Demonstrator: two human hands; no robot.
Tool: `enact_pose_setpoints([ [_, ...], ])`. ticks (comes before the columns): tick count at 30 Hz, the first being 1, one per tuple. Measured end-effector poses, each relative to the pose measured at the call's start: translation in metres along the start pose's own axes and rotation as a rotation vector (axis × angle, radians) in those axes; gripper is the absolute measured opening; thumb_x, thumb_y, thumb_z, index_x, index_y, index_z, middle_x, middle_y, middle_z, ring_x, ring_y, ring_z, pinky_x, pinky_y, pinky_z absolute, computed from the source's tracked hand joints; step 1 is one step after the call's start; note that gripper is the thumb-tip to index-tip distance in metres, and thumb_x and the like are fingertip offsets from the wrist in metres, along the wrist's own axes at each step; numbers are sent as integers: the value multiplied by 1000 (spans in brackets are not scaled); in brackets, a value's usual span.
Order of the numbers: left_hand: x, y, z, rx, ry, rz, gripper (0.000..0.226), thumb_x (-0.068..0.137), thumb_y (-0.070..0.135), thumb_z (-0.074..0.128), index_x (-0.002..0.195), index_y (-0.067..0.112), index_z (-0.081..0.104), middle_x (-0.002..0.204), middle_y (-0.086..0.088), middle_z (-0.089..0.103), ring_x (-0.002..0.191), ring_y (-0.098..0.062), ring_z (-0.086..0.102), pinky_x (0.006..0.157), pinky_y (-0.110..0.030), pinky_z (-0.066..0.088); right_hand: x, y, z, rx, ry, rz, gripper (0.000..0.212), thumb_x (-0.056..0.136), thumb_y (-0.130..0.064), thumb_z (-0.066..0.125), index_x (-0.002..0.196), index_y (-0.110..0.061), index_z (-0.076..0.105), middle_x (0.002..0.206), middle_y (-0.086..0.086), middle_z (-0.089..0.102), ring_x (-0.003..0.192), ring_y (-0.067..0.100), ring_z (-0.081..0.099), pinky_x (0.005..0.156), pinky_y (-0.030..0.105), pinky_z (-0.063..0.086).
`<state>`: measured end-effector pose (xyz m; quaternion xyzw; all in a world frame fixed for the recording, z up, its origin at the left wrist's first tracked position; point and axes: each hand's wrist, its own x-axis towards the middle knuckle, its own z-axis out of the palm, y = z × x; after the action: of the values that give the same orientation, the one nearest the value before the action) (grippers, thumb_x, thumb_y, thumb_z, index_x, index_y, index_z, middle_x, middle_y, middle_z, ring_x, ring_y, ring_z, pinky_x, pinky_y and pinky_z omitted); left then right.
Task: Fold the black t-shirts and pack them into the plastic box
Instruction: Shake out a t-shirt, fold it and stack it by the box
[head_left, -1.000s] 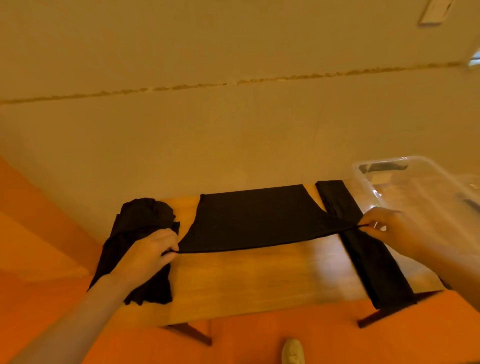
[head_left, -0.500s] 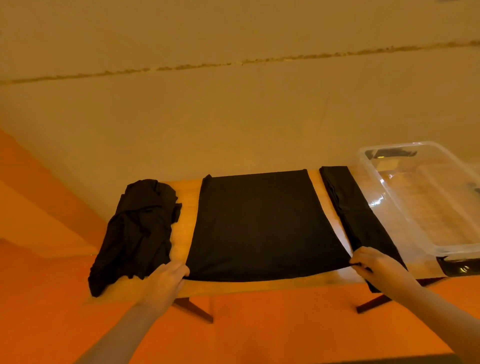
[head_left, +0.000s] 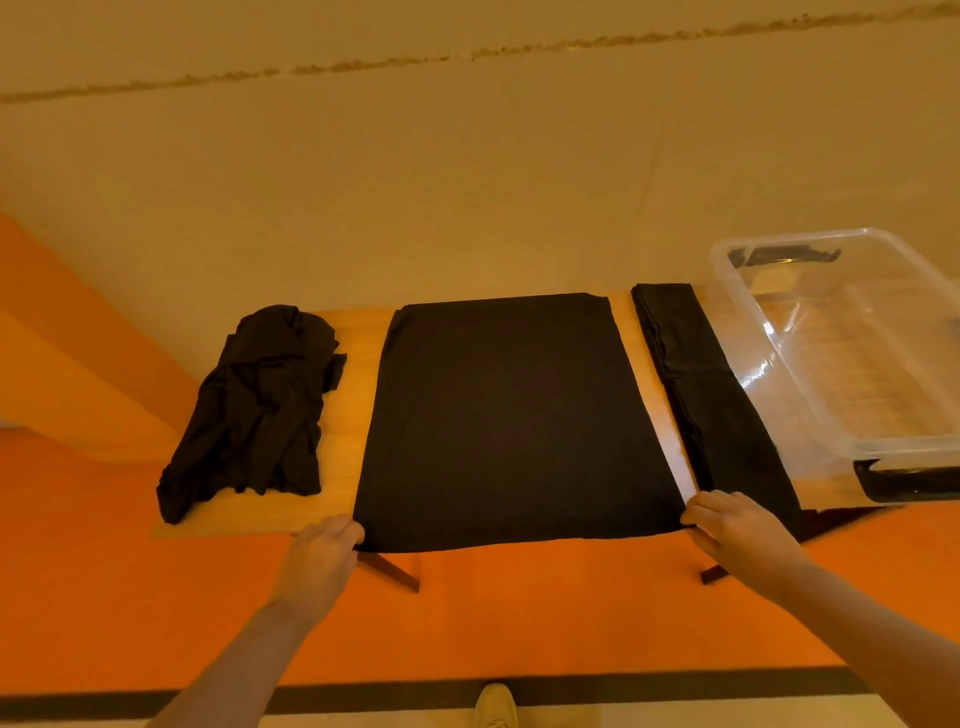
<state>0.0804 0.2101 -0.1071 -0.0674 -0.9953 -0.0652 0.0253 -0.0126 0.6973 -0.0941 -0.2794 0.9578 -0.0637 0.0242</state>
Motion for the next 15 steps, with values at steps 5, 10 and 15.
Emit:
enact_pose_setpoints([
  [5, -4, 6, -5, -5, -3, -26, 39, 51, 0, 90, 77, 19, 69, 75, 7, 62, 64, -10, 62, 59, -25, 49, 1, 1, 0, 19, -21, -11, 32, 60, -23, 90, 86, -26, 72, 84, -11, 67, 73, 6, 64, 67, 21, 50],
  [10, 12, 8, -12, -64, 18, -58, 21, 72, 19, 72, 92, 20, 70, 89, 10, 64, 80, -7, 61, 76, -21, 41, 22, -5, -8, 56, -25, 5, 21, 75, -35, 78, 93, -27, 72, 89, -12, 67, 78, 1, 61, 70, 20, 51],
  [15, 57, 13, -10, -106, 98, -114, 20, 84, 20, 72, 103, 13, 69, 100, 1, 67, 95, -14, 65, 79, -25, 48, 70, -16, -16, 119, -43, -7, 18, 93, -30, 58, 108, -24, 67, 105, -10, 63, 90, 2, 56, 81, 19, 48],
])
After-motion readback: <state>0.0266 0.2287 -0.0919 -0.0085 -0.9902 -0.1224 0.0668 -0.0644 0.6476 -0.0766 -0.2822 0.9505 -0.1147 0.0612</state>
